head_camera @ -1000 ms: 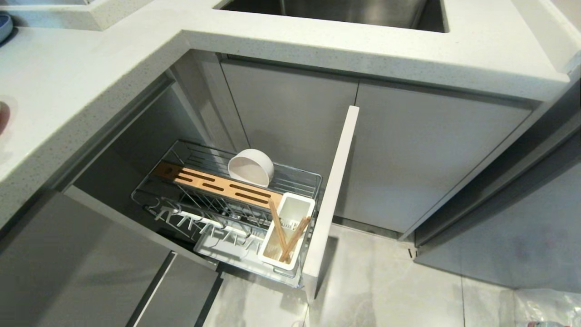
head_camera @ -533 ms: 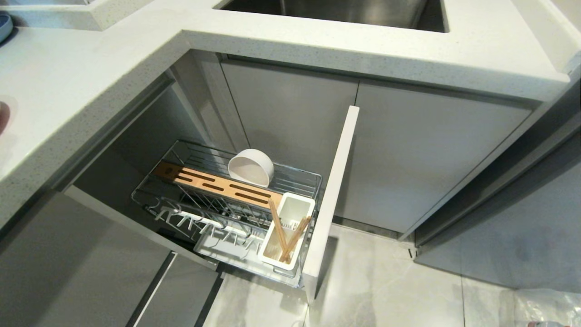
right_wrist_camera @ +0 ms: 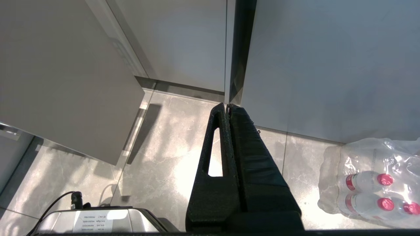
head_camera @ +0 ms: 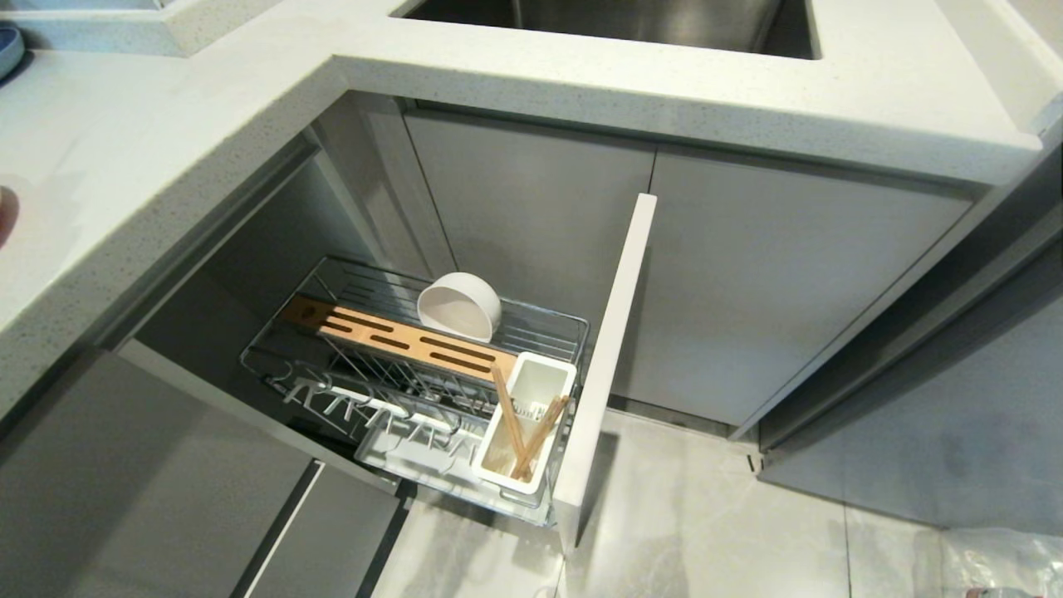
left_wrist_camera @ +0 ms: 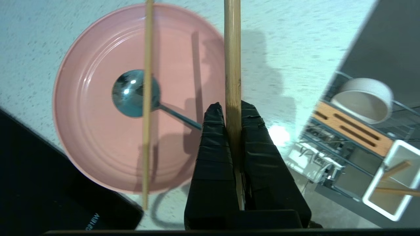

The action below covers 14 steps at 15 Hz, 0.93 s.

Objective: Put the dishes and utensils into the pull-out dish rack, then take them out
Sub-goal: Pick up the chopsticks and place it in the cupboard

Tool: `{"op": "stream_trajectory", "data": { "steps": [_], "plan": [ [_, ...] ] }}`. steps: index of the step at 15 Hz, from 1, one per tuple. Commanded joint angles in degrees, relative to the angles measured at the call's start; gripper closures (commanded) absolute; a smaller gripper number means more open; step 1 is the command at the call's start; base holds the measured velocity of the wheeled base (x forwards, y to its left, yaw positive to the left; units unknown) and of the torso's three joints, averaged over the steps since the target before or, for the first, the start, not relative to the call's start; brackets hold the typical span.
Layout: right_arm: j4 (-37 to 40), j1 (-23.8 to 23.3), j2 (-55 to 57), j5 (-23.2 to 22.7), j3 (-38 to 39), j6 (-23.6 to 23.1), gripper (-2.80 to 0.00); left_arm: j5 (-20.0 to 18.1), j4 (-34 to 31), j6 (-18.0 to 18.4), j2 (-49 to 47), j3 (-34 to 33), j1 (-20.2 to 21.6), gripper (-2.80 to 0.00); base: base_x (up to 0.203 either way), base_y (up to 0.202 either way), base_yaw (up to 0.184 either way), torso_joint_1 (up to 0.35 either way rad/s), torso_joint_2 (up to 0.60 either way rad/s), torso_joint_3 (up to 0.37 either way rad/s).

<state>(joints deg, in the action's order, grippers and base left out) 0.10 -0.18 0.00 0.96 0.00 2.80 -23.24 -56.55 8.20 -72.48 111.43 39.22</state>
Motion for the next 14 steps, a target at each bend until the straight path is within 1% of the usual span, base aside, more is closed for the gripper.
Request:
{"op": "stream_trajectory", "data": {
  "steps": [1,3,6,7,8,10,11,14],
  "plan": [
    [-0.01,0.01,0.0,0.0,0.09,0.01,0.0,-0.14,-0.36,-0.12,3.06,0.01,-1.96,0.0,0.0,0.0,0.0,0.0,0.0,0.0],
    [-0.01,0.01,0.0,0.0,0.09,0.01,0.0,-0.06,-1.26,-0.2,3.96,-0.21,-5.49,0.0,0.0,0.0,0.0,0.0,0.0,0.0],
    [-0.01,0.01,0.0,0.0,0.09,0.01,0.0,0.14,-6.61,-0.38,4.63,-0.27,-16.15,0.0,0.0,0.0,0.0,0.0,0.0,0.0],
    [-0.01,0.01,0.0,0.0,0.09,0.01,0.0,0.19,-8.83,-0.41,4.66,-0.32,-19.04,0.0,0.0,0.0,0.0,0.0,0.0,0.0],
    [-0.01,0.03,0.0,0.0,0.09,0.01,0.0,0.2,-10.88,-0.39,4.62,-0.43,-21.2,0.0,0.0,0.0,0.0,0.0,0.0,0.0],
    [-0.01,0.01,0.0,0.0,0.09,0.01,0.0,0.2,-12.78,-0.24,4.17,-0.95,-25.38,0.0,0.0,0.0,0.0,0.0,0.0,0.0],
    [-0.01,0.01,0.0,0.0,0.09,0.01,0.0,0.28,-13.07,-0.04,3.82,-1.41,-26.6,0.0,0.0,0.0,0.0,0.0,0.0,0.0],
    [-0.01,0.01,0.0,0.0,0.09,0.01,0.0,1.07,-13.14,0.17,2.33,-3.49,-32.88,0.0,0.0,0.0,0.0,0.0,0.0,0.0]
  ]
}}
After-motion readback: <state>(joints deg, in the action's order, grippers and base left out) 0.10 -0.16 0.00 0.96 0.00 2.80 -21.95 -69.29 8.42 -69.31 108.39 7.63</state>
